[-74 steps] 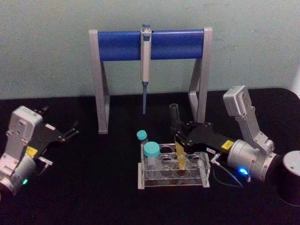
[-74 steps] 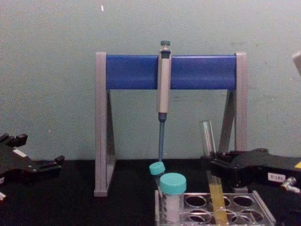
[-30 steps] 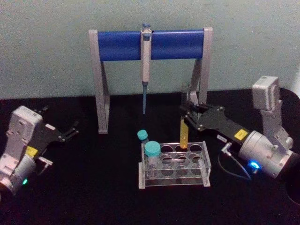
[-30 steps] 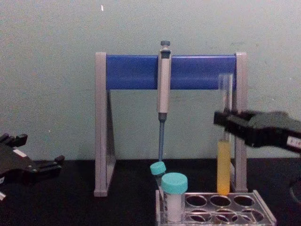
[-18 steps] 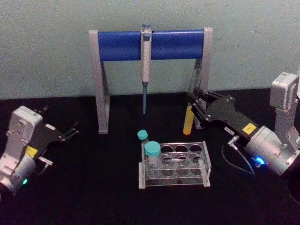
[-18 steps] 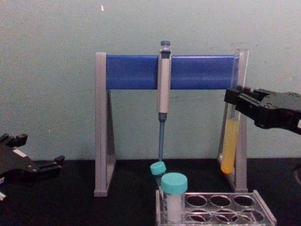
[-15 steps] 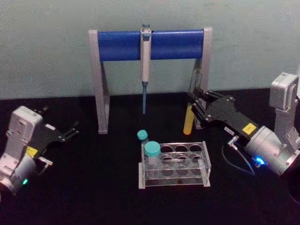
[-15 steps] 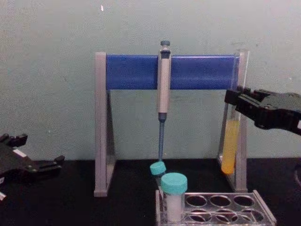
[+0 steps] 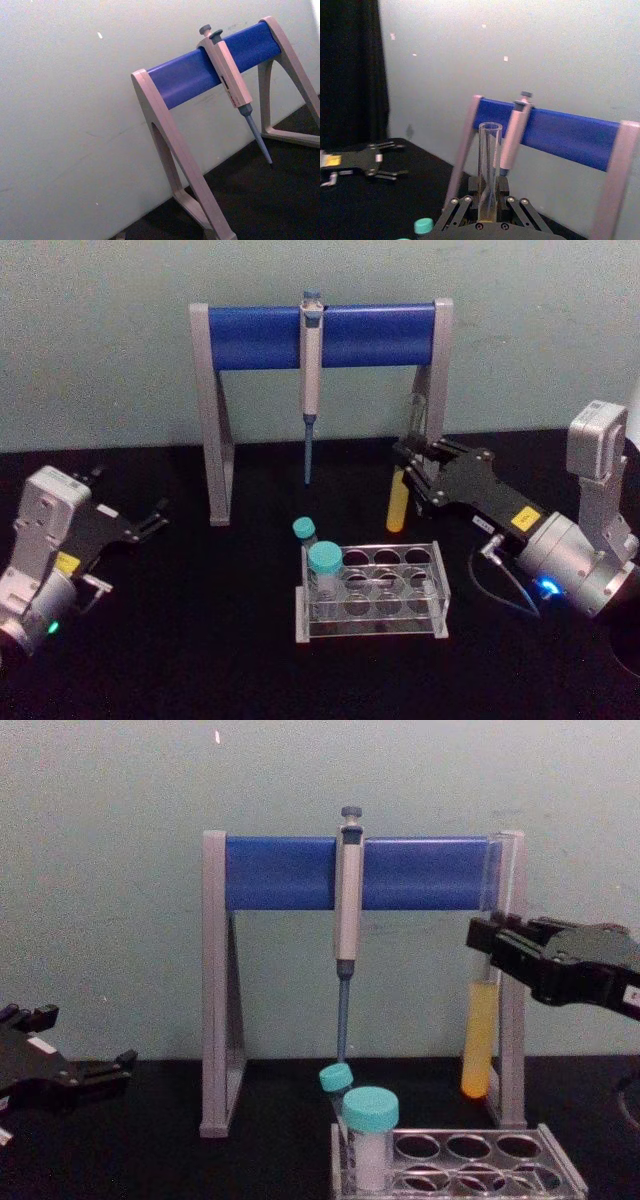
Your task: Pick up the test tube from the test tube rack, shake it, then place it back into the test tube rack.
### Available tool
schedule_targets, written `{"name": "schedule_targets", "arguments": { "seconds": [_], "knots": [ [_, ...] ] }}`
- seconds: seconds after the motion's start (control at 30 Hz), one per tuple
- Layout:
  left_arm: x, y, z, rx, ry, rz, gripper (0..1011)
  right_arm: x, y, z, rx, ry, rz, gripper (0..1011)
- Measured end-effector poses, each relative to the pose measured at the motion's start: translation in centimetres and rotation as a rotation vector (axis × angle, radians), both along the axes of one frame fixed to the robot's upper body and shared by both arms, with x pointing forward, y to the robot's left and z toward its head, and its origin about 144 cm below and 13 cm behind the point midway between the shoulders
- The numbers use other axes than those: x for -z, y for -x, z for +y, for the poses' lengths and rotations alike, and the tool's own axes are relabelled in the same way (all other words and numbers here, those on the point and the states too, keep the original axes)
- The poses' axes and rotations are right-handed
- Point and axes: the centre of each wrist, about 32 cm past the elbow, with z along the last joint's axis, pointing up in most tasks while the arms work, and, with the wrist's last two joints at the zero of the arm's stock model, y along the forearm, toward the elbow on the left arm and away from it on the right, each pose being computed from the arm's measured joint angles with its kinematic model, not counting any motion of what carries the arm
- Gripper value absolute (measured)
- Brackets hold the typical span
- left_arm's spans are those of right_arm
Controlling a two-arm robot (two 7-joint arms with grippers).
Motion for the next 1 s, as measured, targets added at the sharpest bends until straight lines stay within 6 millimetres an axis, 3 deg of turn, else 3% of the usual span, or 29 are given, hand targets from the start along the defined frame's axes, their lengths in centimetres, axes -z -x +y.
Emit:
{"name": "schedule_targets", "arguments": {
  "seconds": [0.53,1.0],
  "knots": [
    [0.0,0.0,0.0,0.000,0.000,0.000,1001,-0.1,0.9,-1.7,-0.194,0.011,0.041,228],
    [0.0,0.0,0.0,0.000,0.000,0.000,1001,-1.8,2.1,-4.7,0.001,0.103,0.070,229]
  ]
}}
